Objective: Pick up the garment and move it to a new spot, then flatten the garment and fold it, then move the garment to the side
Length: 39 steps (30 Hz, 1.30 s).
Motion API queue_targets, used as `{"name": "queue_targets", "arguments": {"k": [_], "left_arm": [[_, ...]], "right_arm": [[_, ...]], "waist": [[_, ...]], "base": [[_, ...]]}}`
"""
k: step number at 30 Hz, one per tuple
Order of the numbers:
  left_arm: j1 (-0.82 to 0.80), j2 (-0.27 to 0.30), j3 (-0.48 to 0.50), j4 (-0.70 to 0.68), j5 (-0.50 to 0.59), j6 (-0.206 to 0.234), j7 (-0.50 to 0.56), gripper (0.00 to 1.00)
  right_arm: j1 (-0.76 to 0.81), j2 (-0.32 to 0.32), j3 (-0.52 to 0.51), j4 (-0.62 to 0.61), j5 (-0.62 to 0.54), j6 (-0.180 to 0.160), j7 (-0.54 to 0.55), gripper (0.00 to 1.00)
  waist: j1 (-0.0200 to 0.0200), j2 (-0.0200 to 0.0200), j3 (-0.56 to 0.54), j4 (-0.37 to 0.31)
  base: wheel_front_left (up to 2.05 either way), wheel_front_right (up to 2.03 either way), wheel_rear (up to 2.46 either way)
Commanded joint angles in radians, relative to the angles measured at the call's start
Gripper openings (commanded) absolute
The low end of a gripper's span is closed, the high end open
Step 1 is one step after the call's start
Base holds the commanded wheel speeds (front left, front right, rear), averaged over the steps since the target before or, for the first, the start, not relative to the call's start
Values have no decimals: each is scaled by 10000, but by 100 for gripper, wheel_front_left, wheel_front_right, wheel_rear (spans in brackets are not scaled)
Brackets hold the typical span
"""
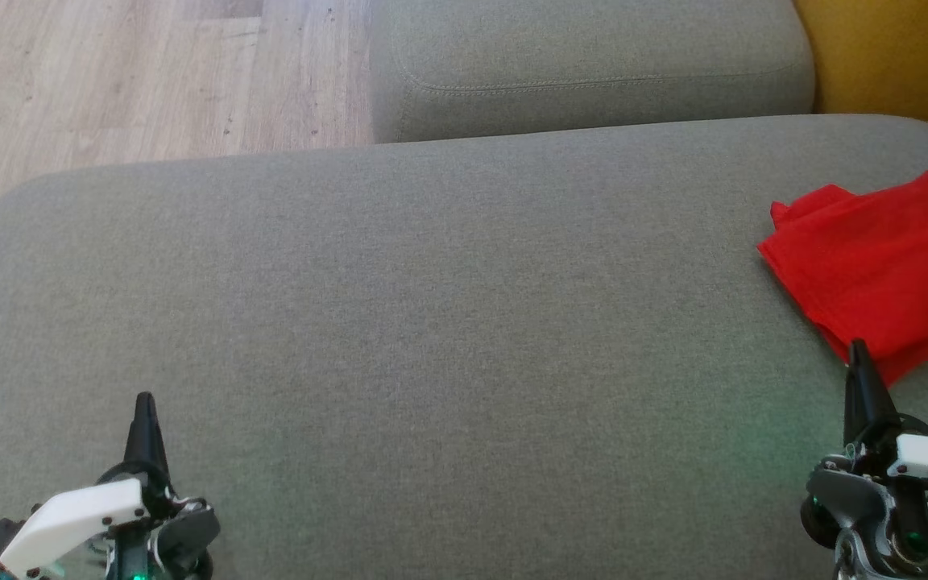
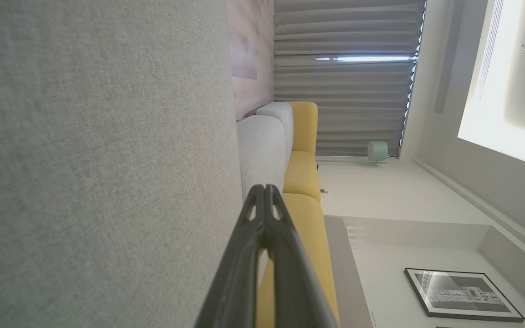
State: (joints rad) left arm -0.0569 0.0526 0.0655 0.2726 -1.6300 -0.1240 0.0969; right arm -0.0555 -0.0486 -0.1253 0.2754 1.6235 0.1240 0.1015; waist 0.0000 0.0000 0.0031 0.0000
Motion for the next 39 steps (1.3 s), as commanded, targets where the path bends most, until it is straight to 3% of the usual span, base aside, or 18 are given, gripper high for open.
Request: {"name": "queue_targets", "arguments": {"k": [1, 39], "left_arm": [[-500, 70, 358, -280, 110, -67, 63, 0], [-505, 30, 415, -277, 158, -67, 108, 0]], "right_arm": [[-516, -82, 199, -311, -79, 67, 49, 0], [-520, -53, 158, -309, -113, 67, 82, 0]], "waist": [[0, 0, 0, 0], [0, 0, 0, 0]], "base": [[0, 0, 0], [0, 0, 0]]}}
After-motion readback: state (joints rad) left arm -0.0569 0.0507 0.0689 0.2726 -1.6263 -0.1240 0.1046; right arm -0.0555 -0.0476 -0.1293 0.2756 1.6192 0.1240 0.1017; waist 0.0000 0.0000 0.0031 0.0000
